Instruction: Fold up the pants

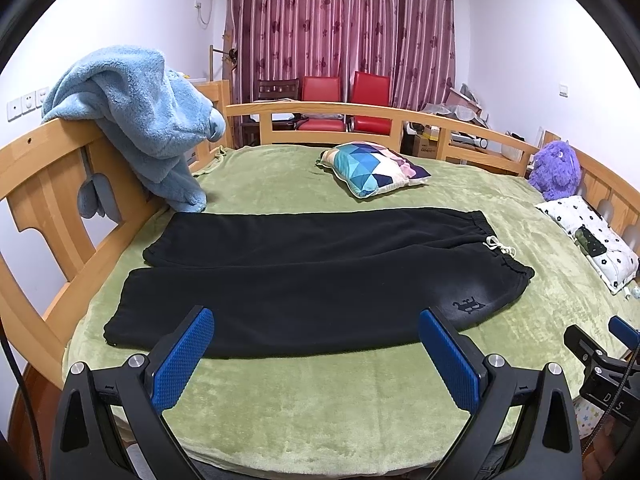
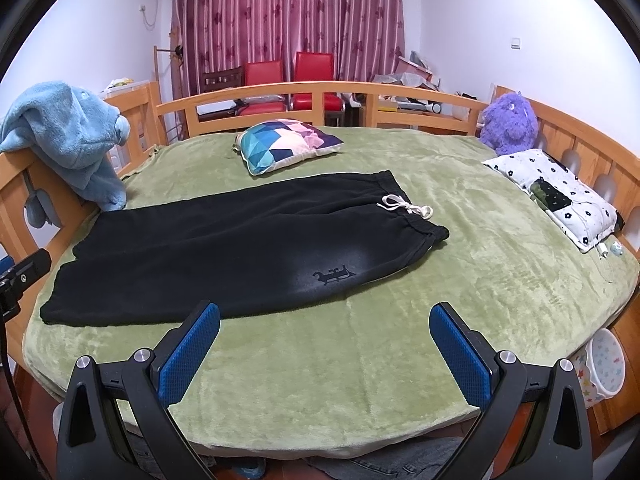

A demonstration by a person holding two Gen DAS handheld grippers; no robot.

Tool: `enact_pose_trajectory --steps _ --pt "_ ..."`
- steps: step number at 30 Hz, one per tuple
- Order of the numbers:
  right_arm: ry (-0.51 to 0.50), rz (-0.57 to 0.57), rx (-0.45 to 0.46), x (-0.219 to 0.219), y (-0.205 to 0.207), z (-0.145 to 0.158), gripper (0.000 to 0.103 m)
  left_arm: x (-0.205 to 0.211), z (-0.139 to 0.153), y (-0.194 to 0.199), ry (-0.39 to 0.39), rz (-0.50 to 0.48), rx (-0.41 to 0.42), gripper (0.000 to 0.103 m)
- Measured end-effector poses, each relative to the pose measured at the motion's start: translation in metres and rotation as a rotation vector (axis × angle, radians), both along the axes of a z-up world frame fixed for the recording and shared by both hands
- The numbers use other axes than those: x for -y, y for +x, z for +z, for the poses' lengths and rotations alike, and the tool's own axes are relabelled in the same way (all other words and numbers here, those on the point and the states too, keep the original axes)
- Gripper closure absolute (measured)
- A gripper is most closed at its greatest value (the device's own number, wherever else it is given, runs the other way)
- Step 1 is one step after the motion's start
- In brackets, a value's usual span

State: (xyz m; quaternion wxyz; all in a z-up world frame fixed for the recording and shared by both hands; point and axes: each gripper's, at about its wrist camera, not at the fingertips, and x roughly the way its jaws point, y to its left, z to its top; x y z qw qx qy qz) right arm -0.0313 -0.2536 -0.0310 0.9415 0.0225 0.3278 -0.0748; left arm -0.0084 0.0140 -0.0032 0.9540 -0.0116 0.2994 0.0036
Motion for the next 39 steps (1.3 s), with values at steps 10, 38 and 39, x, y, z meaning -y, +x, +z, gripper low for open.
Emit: enact_pose_trajectory --steps 10,38,39 --pt "-0.014 -0.028 -0.012 -0.002 0.005 -0.002 0.000 -0.004 -0.003 0.005 -0.001 0.009 0.000 0.000" --pt "0.094 -0.039 -0.182 0.035 0.122 -0.144 0.028 -0.087 -0.173 0.130 -0.072 0.132 -0.378 0.001" --pt "0.119 -0.038 -0.198 0.038 0.128 -0.150 0.031 -0.090 -0.179 0.135 -0.080 0.135 -0.392 0.001"
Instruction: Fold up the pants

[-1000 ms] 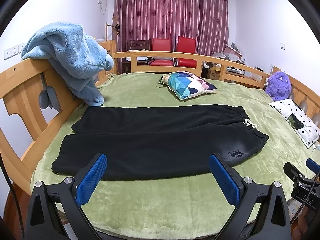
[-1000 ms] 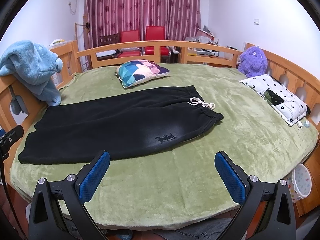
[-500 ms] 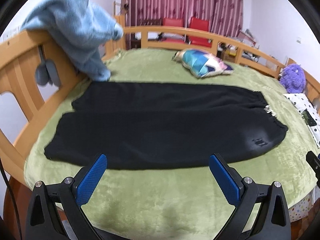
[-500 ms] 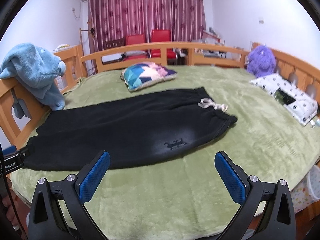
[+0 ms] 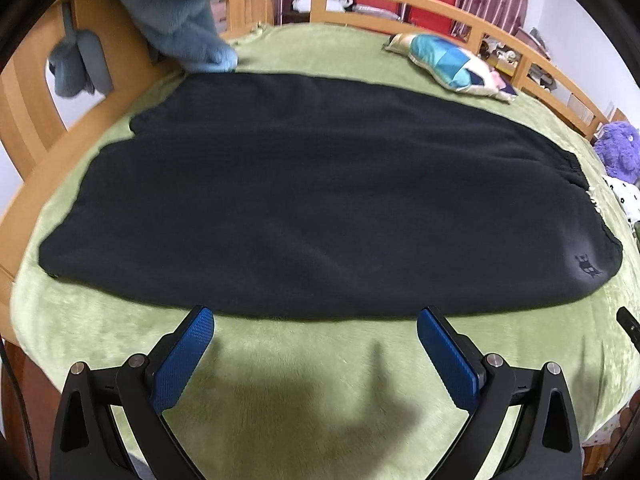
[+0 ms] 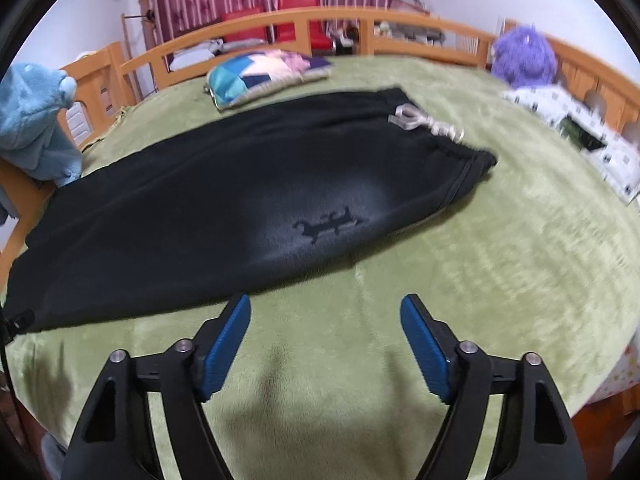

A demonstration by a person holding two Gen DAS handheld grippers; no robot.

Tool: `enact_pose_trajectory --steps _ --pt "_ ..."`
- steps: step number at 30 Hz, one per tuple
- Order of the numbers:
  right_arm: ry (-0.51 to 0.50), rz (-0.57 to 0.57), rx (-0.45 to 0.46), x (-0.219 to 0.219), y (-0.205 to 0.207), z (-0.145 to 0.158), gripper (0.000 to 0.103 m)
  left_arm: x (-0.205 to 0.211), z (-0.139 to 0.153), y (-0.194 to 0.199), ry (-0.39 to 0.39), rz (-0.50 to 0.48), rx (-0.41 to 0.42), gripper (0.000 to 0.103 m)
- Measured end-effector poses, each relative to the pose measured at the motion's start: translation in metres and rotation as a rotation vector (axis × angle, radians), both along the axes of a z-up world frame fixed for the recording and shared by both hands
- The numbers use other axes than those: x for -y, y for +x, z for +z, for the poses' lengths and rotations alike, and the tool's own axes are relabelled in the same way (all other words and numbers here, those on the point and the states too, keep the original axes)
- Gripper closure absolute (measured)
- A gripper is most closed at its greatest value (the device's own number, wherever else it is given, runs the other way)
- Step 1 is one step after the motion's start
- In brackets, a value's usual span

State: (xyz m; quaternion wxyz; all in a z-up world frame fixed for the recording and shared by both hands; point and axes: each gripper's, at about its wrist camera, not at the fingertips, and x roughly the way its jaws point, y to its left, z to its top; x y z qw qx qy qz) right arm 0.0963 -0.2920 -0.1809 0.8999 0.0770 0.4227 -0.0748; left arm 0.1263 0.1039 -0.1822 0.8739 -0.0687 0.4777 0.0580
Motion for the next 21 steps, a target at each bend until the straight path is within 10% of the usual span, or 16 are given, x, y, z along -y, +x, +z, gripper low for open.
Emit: enact_pose_trajectory --steps 21 --pt "0.226 -0.128 0.005 0.079 0.062 -0.040 0.032 -0.078 -0.037 0.022 -0.261 0.144 0.043 0.003"
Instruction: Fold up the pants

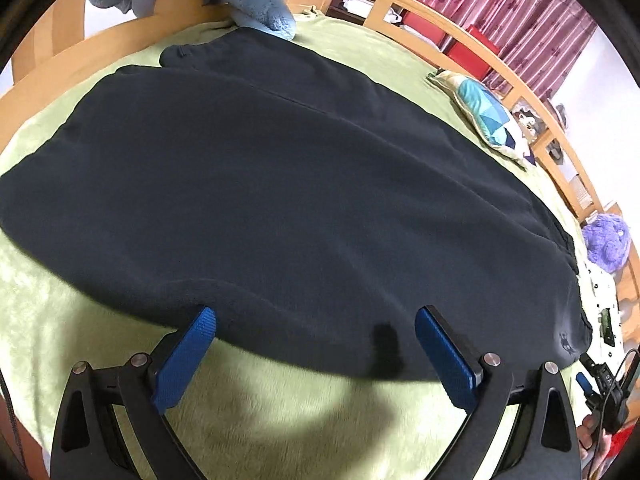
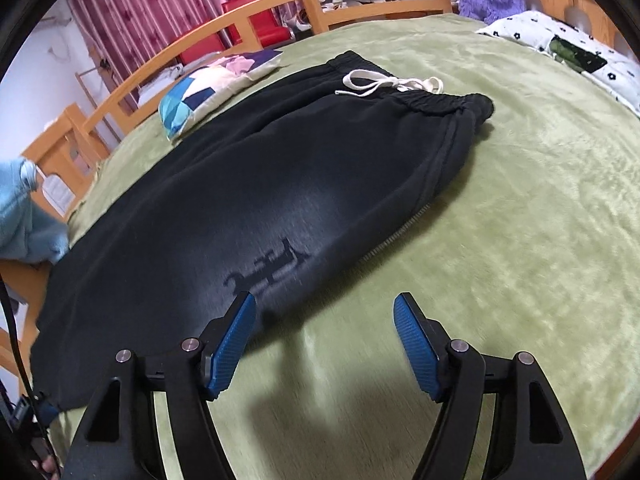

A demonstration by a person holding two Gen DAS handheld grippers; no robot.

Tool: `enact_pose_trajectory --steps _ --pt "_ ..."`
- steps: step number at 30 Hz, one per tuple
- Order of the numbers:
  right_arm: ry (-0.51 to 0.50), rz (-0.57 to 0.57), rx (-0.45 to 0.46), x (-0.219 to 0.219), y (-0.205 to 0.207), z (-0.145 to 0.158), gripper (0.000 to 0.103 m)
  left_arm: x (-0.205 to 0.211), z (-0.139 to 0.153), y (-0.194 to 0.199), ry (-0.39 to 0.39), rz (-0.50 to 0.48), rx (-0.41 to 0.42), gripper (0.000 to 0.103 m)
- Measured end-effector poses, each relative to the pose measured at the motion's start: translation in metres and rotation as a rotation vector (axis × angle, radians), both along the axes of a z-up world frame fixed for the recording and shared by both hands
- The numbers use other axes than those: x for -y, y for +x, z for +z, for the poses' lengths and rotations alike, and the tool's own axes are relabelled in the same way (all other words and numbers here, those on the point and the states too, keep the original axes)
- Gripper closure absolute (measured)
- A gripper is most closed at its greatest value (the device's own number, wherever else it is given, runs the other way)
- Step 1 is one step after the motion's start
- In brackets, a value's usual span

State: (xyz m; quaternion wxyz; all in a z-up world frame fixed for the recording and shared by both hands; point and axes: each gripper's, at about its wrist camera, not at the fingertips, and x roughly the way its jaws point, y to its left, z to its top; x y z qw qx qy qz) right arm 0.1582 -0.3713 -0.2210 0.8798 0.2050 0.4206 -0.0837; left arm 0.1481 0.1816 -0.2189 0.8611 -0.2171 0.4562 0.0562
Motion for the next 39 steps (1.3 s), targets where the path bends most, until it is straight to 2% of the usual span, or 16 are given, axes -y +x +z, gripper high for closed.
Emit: enact_pose_trajectory --steps 3,6,8,9,10,13,17,21,24,27,29,32,33,36,37,39 --pt "0.005 0.016 -0.035 -0.002 0.017 -0.007 0.032 0.006 -0.001 0.011 0.064 0.004 -0.002 0.011" --pt "0.003 0.042 -0.052 -0.008 0.035 -0.018 0.034 0.008 -0.002 0.020 0.156 0.018 -0.049 0.031" --pt "-0.004 0.039 -0.059 -0.010 0.042 -0.023 0.048 0.009 0.001 0.024 0.227 0.028 -0.057 0.067" --pt "-0.013 0.041 -0.056 -0.011 0.045 -0.024 0.069 0.009 0.004 0.025 0.249 0.023 -0.058 0.080" --pt "-0.032 0.047 -0.048 -0.013 0.047 -0.023 0.084 0.006 0.008 0.027 0.274 0.018 -0.063 0.096" --pt "-0.068 0.070 0.001 -0.019 0.049 -0.008 0.089 -0.004 0.028 0.025 0.281 0.009 -0.024 0.100" --pt "-0.061 0.102 0.071 -0.023 0.055 0.028 0.090 -0.012 0.068 0.028 0.372 0.035 0.046 0.100" --pt "-0.063 0.122 0.097 -0.028 0.074 0.057 0.090 -0.014 0.086 0.038 0.303 -0.029 0.053 0.100" --pt "-0.065 0.126 0.092 -0.031 0.081 0.066 0.090 -0.004 0.074 0.031 0.308 -0.076 0.034 0.100" --pt "-0.085 0.130 0.065 -0.033 0.077 0.057 0.089 0.007 0.044 0.020 0.283 -0.100 -0.023 0.093" --pt "-0.087 0.140 0.022 -0.032 0.069 0.041 0.089 0.005 0.030 0.009 0.221 -0.079 -0.052 0.078" --pt "-0.066 0.165 -0.032 -0.028 0.052 0.016 0.085 0.000 0.012 -0.004 0.074 -0.065 -0.065 0.065" --pt "-0.073 0.163 -0.041 -0.026 0.045 0.009 0.080 0.001 0.009 -0.007 0.057 -0.063 -0.068 0.063" --pt "-0.113 0.122 -0.055 -0.015 0.026 -0.002 0.051 0.005 0.007 -0.015 0.056 -0.069 -0.049 0.050" --pt "-0.110 0.113 -0.051 -0.012 0.023 -0.002 0.046 0.006 0.008 -0.015 0.058 -0.073 -0.047 0.043" --pt "-0.067 0.097 -0.042 0.000 0.016 -0.005 0.043 0.006 0.005 -0.014 0.059 -0.059 -0.060 0.042"
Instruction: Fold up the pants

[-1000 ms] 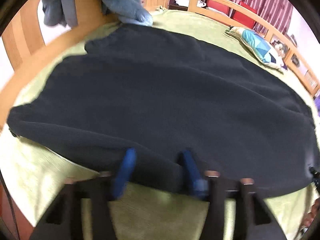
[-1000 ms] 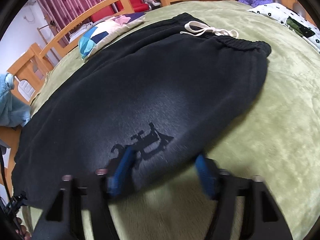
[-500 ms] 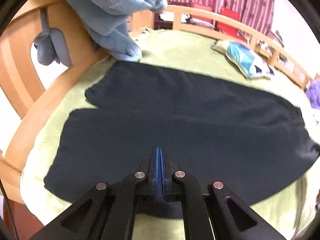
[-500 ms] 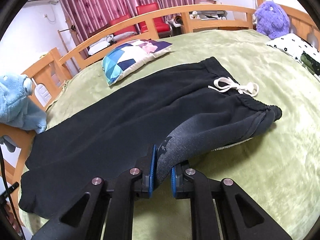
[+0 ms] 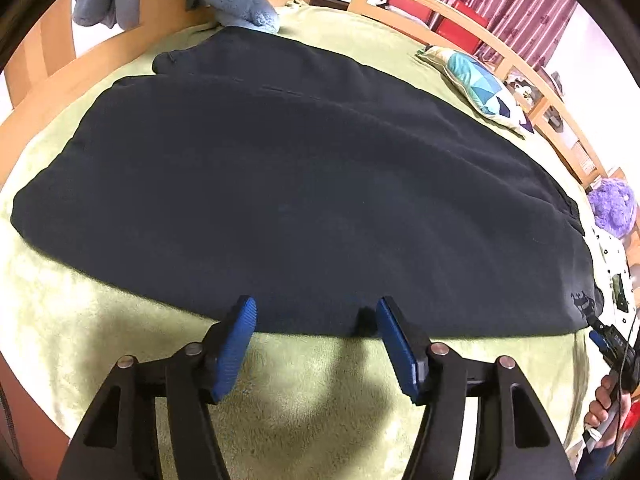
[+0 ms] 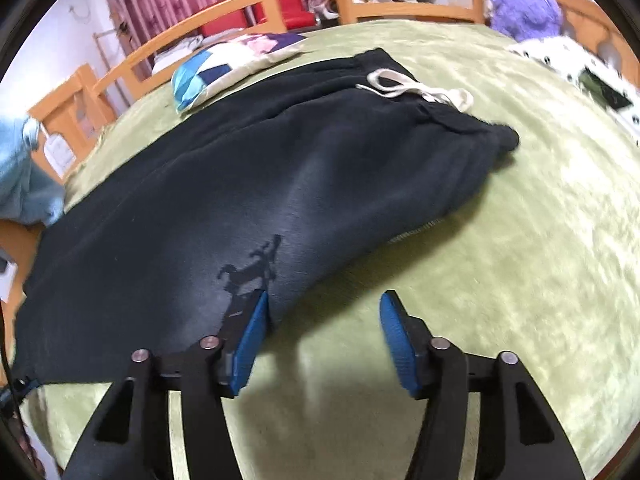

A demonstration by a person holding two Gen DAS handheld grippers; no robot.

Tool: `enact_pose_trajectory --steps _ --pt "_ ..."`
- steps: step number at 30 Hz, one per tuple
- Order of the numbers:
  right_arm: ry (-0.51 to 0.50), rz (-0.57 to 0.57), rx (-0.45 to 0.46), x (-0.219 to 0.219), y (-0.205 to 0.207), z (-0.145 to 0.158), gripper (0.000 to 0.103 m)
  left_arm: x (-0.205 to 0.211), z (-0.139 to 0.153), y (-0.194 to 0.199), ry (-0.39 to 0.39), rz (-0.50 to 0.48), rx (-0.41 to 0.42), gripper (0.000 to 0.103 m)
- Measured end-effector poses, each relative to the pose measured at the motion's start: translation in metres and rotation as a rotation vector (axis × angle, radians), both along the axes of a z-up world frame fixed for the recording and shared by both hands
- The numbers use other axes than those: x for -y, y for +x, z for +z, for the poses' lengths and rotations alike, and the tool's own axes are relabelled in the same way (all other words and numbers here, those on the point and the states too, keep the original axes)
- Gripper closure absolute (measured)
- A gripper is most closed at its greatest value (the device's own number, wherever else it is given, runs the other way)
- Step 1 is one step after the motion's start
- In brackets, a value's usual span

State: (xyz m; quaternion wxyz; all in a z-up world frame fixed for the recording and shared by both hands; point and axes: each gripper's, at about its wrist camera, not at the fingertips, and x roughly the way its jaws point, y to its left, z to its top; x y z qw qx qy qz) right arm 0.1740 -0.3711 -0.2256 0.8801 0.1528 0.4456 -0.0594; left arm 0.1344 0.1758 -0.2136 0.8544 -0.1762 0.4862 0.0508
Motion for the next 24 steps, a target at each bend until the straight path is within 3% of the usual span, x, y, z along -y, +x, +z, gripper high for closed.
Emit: enact_pose_trajectory --steps 4,10,18,24 --pt "0.098 -0.032 -0.022 0.015 -0.002 -0.006 0.041 -0.001 -0.004 -0.011 -0.023 0.029 -0.005 0.042" --pt "0.086 -0.041 -0.018 0.014 -0.003 -0.007 0.039 -0.019 -0.012 -0.020 -0.114 0.108 -0.022 0.042" --pt "0.108 -0.094 0.034 0.028 -0.019 0.001 0.039 -0.026 -0.018 -0.002 -0.098 0.145 -0.003 0.041" --pt "0.252 -0.085 0.019 0.034 0.007 -0.016 0.038 -0.036 -0.018 0.013 -0.111 0.189 0.010 0.043"
